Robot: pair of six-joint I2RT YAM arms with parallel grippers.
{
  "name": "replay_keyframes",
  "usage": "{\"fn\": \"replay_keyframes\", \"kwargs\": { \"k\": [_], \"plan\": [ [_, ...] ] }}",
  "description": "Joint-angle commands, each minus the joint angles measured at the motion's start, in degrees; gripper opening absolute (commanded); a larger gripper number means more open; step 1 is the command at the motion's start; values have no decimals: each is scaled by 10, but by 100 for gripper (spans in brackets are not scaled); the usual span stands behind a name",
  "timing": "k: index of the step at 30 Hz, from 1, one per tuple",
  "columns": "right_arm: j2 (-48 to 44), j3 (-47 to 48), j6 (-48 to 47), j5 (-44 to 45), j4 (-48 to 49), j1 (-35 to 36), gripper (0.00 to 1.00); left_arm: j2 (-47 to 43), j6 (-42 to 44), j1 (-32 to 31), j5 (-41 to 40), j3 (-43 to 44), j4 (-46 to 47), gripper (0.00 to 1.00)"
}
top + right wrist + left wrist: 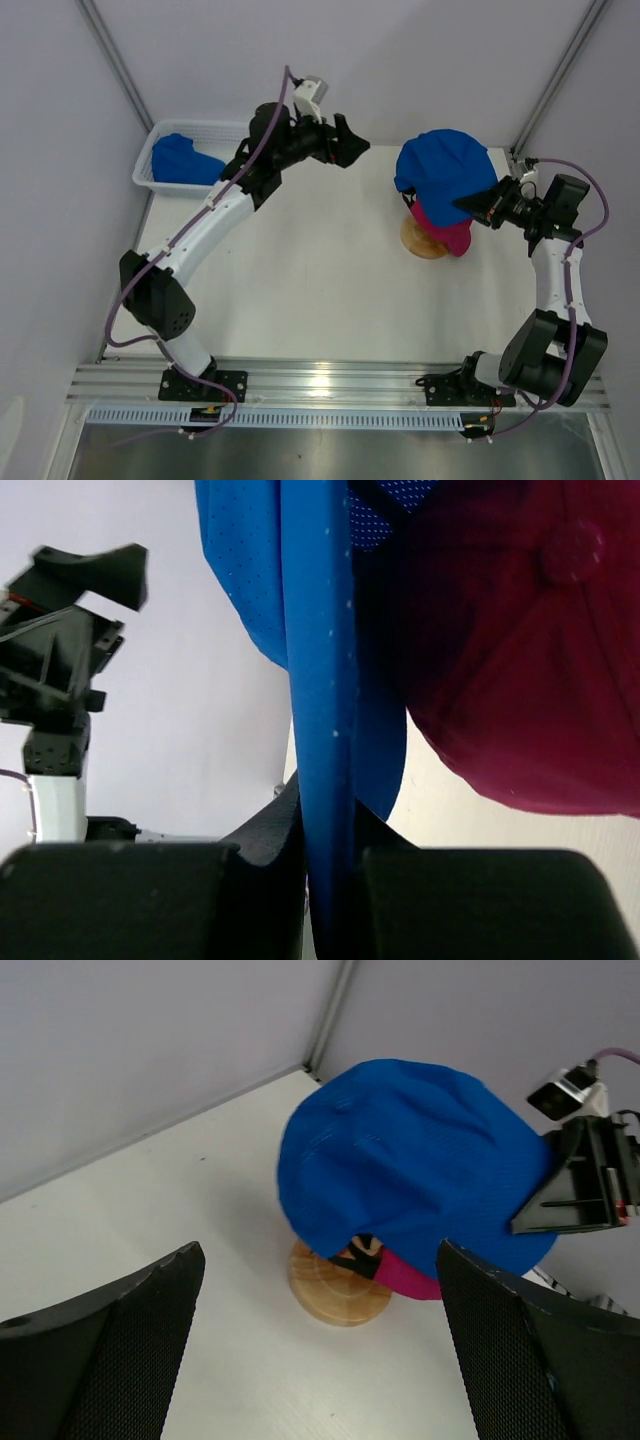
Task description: Stack the hats
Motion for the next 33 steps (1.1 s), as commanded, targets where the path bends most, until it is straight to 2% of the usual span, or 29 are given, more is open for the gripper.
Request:
{"fn": "replay_keyframes", "kwargs": {
  "k": [1,3,7,12,14,17,20,21,23,24,27,29,33],
  "plan": [
    [-27,-15,-46,7,-32,-17,14,35,72,-44,10,74,-28,99],
    [-40,-25,-53,19,-38,-27,20,50,82,-61,4,85,-29,100],
    [-53,-45,-43,48,-39,-62,22,89,97,-83,-14,139,-40,99],
    [-57,-96,46,48,65,-133,35,127,131,-109,-53,171,-70,100],
    [-54,-108,70,52,91,-138,41,131,138,-116,-62,171,-66,100],
    [-49,-113,97,60,130,-138,43,141,134,-120,-67,176,-65,100],
    [-46,-115,112,62,168,-138,36,147,128,-124,-67,175,-64,100],
    [-46,-116,115,60,175,-138,28,148,128,-126,-69,174,-64,100],
    [-49,-117,119,59,184,-138,21,150,128,-127,-78,173,-65,99],
    [-49,-117,123,57,189,-138,11,150,127,-127,-80,173,-66,100],
    [-49,-120,177,27,251,-137,2,149,130,-127,-86,163,-62,100],
    [-51,-120,209,13,300,-136,0,144,134,-127,-96,154,-58,100],
    [-71,-98,242,10,315,-110,0,136,147,-127,-119,128,-46,99]
  ]
}}
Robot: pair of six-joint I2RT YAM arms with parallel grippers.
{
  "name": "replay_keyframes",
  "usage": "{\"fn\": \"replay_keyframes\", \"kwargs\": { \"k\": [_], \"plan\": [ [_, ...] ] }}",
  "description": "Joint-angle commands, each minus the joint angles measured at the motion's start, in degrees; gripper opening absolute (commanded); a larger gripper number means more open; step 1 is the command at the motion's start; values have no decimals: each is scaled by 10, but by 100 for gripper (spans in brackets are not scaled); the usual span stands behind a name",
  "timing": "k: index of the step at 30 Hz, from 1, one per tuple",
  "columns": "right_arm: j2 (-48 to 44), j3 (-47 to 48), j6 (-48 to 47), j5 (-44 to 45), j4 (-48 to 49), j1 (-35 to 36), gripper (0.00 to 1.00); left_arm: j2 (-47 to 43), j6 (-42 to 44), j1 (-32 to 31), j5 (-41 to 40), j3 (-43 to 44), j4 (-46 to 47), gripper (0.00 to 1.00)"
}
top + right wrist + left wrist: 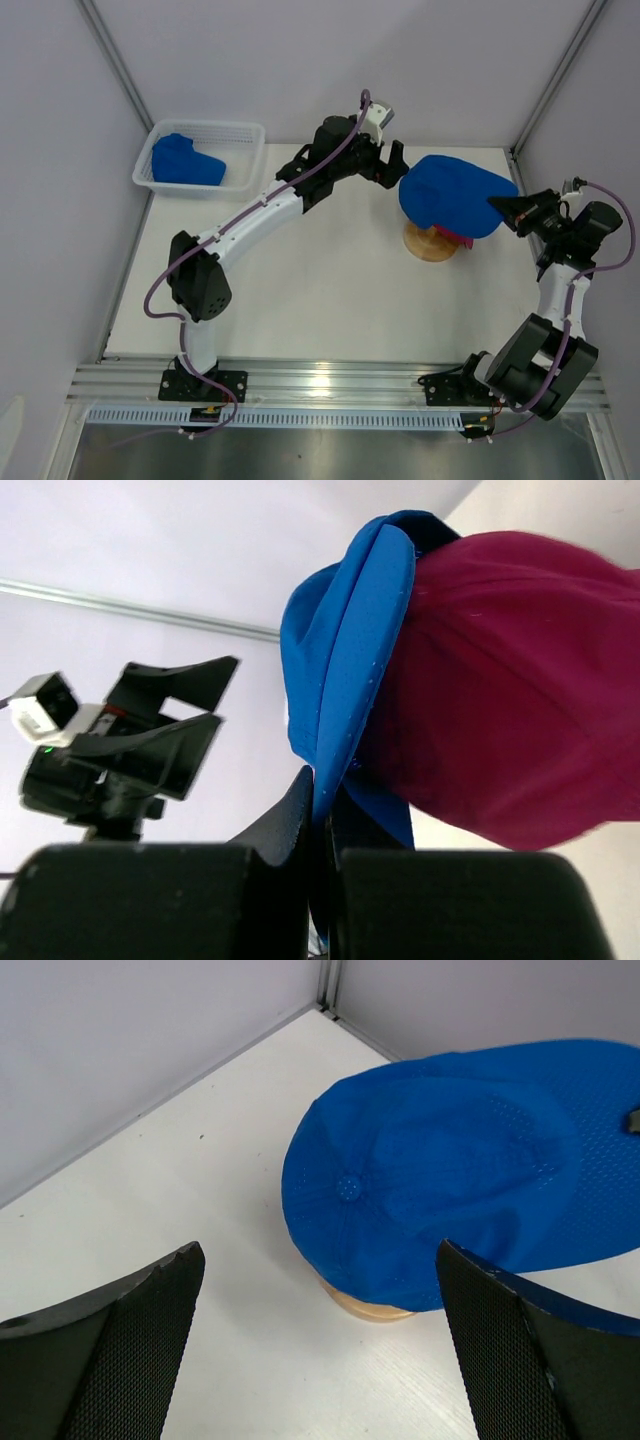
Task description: Stack the hats
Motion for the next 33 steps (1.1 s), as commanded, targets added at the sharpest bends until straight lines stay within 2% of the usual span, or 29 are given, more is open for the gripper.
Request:
{"fn": "replay_keyframes", "kwargs": {
  "k": [1,9,12,16,18,20,21,23,28,33],
  "plan": [
    [-25,34,57,-16,78,26,0,-18,26,-3,-29,-18,30,99],
    [8,105,138,5,134,145,0,-61,30,8,-69,-94,70,100],
    [31,128,176,-8,164,140,0,-81,6,23,-71,-133,88,100],
    [49,126,228,-53,239,94,0,-132,-34,68,-45,-198,121,99],
    [59,129,189,-84,225,81,6,-146,-68,85,-28,-226,145,100],
    [72,137,125,-106,127,65,6,-161,-95,104,-7,-258,163,99],
    [77,137,62,-110,99,60,5,-166,-99,109,-2,-265,179,100],
    [84,136,18,-118,33,43,4,-171,-98,110,-2,-279,188,100],
    [94,126,-8,-135,32,-27,6,-167,-92,110,13,-280,211,99],
    [127,148,-76,-118,-42,-62,11,-142,-93,107,68,-269,248,99]
  ]
}}
